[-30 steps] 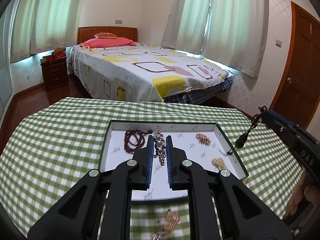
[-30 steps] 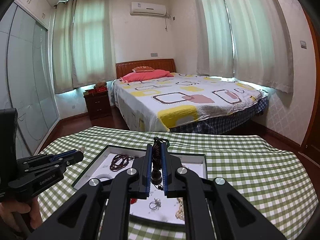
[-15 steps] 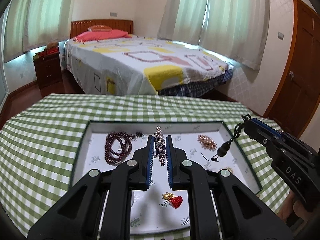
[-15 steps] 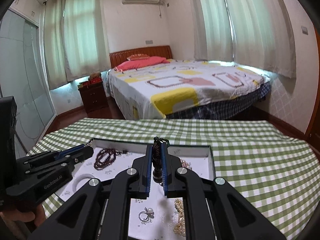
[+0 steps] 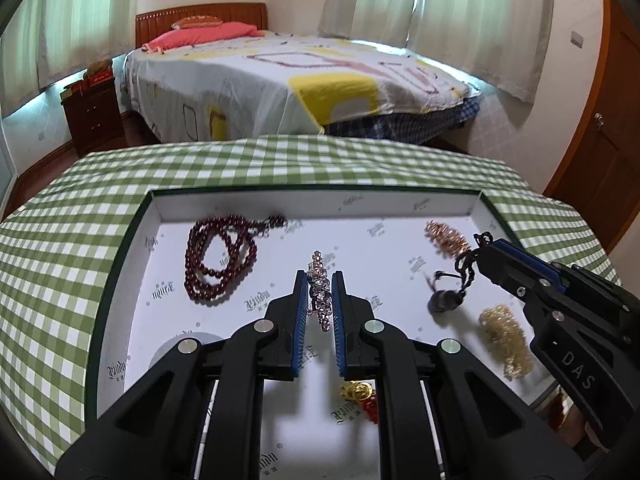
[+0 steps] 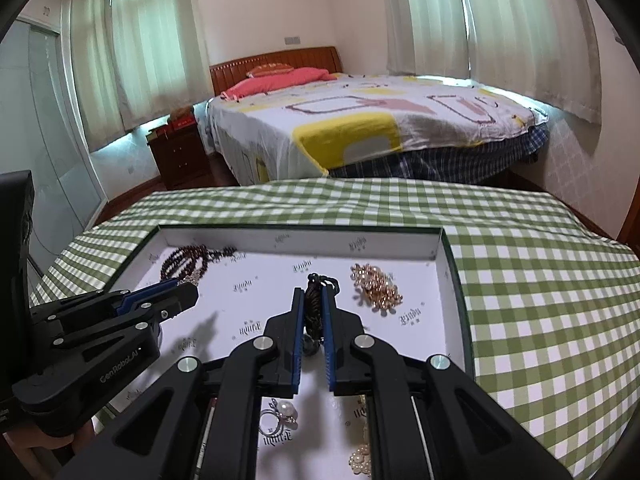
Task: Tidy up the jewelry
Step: 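Carry brooch with left tool while right tool carries black necklace over tray, then open left tool releasing brooch in tray while right tool releases necklace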
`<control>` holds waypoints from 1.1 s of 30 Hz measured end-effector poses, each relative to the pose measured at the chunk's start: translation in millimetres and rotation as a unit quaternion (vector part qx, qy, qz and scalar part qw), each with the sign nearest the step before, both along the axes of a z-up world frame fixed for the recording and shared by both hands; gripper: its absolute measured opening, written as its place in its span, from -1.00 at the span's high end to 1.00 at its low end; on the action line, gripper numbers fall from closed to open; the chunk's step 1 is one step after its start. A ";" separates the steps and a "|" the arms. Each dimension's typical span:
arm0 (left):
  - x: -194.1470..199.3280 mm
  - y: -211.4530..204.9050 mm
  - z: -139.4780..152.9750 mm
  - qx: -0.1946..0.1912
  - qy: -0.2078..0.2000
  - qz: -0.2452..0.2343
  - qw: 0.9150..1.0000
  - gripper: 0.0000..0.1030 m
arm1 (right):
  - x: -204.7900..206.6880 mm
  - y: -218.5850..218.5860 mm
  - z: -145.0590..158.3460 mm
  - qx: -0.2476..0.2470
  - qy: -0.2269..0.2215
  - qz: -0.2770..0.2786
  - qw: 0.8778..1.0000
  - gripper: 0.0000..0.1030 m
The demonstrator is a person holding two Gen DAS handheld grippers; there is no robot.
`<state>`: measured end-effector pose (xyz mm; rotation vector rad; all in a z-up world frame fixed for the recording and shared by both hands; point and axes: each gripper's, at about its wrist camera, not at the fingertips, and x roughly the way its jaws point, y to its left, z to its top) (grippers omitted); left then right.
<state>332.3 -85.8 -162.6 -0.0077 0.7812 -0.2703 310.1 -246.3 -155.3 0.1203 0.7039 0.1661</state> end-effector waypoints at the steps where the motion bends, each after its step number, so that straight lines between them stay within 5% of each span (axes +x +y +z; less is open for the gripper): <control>1: 0.8 0.5 -2.1 0.002 0.003 0.001 1.000 0.76 | 1.3 0.2 -1.6 0.000 0.003 0.000 1.000 0.82; 26: 10.3 6.6 -22.9 0.004 0.042 0.003 0.999 0.76 | 19.7 4.6 -33.7 -0.007 0.082 0.003 0.997 0.81; 31: 10.6 4.8 -22.0 0.008 0.040 0.002 0.999 0.71 | 21.2 6.2 -34.8 -0.010 0.085 0.006 0.996 0.77; 33: 10.9 5.3 -21.5 0.006 0.040 0.002 0.999 0.51 | 21.3 6.1 -34.8 -0.009 0.084 0.006 0.996 0.66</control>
